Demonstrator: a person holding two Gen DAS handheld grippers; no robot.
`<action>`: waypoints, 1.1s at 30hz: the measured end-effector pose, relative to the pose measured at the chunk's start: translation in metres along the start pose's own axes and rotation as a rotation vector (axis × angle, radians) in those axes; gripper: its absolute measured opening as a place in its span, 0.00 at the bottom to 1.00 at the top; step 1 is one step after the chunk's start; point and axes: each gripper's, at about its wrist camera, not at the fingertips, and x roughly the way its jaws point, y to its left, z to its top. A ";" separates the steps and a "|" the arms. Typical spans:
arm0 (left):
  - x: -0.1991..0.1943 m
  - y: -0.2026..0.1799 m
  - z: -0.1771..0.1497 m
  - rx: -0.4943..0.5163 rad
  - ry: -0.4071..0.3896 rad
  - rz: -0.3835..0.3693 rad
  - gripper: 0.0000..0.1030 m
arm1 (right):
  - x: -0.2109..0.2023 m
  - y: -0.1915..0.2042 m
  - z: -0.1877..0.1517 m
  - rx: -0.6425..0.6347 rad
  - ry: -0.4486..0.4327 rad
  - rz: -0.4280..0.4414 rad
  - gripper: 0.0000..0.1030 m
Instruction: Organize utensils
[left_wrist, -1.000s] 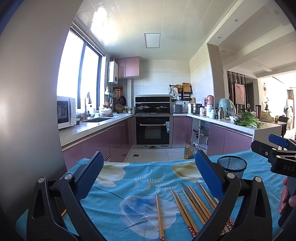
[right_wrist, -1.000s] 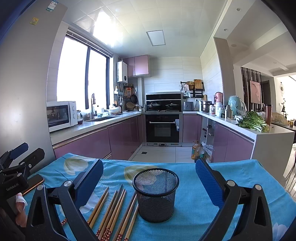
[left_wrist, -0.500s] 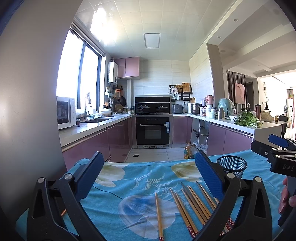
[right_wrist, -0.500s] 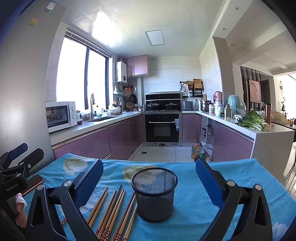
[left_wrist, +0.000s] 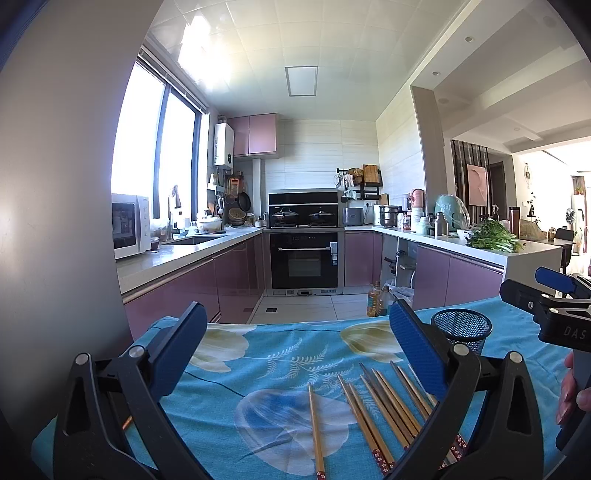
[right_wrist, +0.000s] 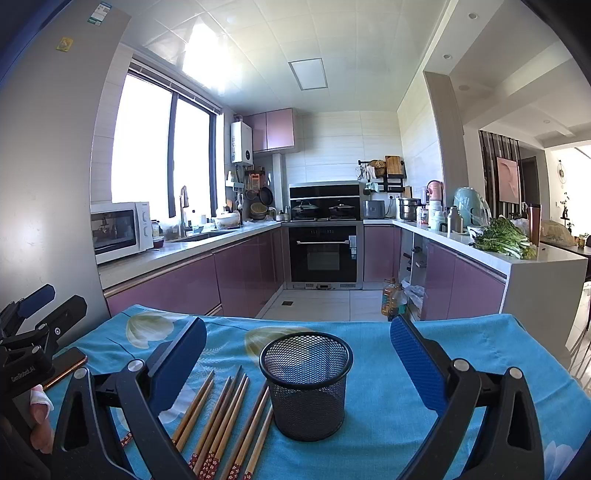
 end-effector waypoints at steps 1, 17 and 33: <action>0.000 0.000 0.000 -0.001 0.000 -0.001 0.95 | 0.000 0.000 0.000 0.000 -0.001 0.001 0.94; 0.000 -0.001 0.000 0.001 0.000 0.000 0.95 | -0.001 -0.002 -0.001 0.003 0.000 0.000 0.94; -0.001 -0.002 0.000 0.002 -0.001 0.000 0.95 | 0.000 -0.005 0.001 0.009 0.001 0.002 0.94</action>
